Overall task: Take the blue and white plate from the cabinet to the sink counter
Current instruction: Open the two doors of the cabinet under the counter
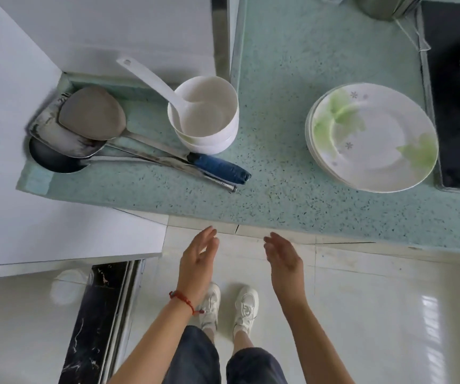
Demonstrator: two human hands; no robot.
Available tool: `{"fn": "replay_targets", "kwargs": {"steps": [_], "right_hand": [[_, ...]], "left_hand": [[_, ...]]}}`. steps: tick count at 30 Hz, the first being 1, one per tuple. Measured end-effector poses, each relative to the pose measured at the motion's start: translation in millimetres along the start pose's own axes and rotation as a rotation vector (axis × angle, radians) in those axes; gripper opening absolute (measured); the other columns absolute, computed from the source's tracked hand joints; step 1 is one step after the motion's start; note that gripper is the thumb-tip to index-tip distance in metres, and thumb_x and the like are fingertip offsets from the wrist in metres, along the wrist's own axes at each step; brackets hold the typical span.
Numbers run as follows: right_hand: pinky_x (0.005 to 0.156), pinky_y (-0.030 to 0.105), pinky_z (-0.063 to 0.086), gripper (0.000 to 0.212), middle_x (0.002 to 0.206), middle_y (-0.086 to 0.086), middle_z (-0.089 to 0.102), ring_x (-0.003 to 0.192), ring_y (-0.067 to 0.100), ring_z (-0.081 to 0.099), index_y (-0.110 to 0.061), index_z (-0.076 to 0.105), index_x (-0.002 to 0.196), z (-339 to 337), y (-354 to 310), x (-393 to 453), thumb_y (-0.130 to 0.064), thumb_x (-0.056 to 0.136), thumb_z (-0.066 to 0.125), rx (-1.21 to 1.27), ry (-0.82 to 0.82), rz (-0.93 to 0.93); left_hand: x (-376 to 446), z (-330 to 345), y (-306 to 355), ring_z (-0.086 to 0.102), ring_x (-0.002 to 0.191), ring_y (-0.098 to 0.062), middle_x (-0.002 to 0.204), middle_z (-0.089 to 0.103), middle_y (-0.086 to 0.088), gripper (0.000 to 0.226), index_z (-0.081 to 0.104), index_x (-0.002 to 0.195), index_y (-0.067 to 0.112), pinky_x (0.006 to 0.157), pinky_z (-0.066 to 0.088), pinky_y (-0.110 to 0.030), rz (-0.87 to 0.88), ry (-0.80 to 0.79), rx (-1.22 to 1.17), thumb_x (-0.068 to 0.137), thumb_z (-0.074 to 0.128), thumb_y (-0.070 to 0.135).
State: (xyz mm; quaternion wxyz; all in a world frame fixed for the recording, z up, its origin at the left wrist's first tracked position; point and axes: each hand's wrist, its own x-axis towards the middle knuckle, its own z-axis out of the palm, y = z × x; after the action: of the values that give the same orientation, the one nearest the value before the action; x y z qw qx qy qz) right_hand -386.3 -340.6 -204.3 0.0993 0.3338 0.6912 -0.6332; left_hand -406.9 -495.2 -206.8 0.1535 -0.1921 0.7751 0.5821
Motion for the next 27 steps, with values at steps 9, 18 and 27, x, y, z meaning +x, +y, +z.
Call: {"fn": "replay_targets", "kwargs": {"steps": [9, 18, 27], "right_hand": [[0.084, 0.034, 0.05, 0.029, 0.064, 0.006, 0.064, 0.075, 0.022, 0.063, -0.01, 0.052, 0.068, 46, -6, 26, 0.012, 0.084, 0.041, 1.033, -0.068, 0.268], [0.086, 0.031, 0.052, 0.022, 0.078, 0.01, 0.064, 0.083, 0.023, 0.065, -0.007, 0.054, 0.078, 50, -3, 23, 0.011, 0.084, 0.043, 1.059, -0.091, 0.25], [0.084, 0.033, 0.051, 0.02, 0.062, 0.003, 0.068, 0.074, 0.022, 0.064, -0.008, 0.058, 0.068, 34, 31, -26, 0.003, 0.084, 0.052, 0.872, 0.036, 0.258]], "left_hand": [[32, 23, 10, 0.066, 0.08, -0.018, 0.071, 0.066, -0.004, 0.024, 0.055, 0.072, 0.009, 0.073, 0.057, -0.026, -0.311, -0.033, -0.906, 0.083, 0.045, -0.01], [36, 25, 9, 0.067, 0.081, -0.016, 0.079, 0.07, -0.004, 0.025, 0.062, 0.084, 0.008, 0.079, 0.055, -0.024, -0.303, -0.132, -1.01, 0.084, 0.044, -0.009], [-9, 7, -22, 0.065, 0.072, -0.017, 0.08, 0.061, -0.012, 0.014, 0.059, 0.08, 0.005, 0.07, 0.056, -0.021, -0.369, -0.031, -0.841, 0.084, 0.05, -0.006]]}}
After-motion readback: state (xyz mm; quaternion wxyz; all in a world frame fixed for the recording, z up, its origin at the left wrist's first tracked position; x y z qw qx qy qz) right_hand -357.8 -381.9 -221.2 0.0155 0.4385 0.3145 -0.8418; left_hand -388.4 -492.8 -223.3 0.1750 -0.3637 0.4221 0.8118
